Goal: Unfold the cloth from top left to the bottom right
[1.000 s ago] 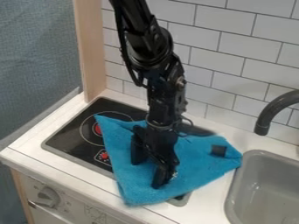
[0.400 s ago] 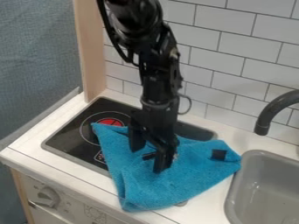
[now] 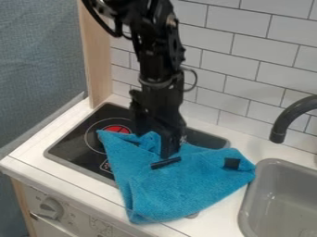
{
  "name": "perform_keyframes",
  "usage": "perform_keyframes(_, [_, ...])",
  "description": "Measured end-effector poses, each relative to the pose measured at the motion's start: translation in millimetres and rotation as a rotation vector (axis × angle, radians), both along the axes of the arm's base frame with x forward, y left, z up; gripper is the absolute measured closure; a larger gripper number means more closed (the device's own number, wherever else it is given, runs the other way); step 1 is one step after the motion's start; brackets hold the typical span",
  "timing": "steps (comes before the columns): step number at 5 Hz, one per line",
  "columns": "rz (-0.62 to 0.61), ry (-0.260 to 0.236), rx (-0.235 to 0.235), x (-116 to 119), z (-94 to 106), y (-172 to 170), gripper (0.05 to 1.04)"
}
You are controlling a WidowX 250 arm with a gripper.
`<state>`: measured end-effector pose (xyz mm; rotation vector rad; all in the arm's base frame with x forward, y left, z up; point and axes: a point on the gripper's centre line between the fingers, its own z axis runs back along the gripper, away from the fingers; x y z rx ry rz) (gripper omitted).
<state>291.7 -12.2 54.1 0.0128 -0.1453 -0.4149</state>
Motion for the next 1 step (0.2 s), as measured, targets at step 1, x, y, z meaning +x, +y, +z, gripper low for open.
perform_keyframes(1, [-0.031, 0.02, 0.04, -0.5, -3.0, 5.5, 0.083])
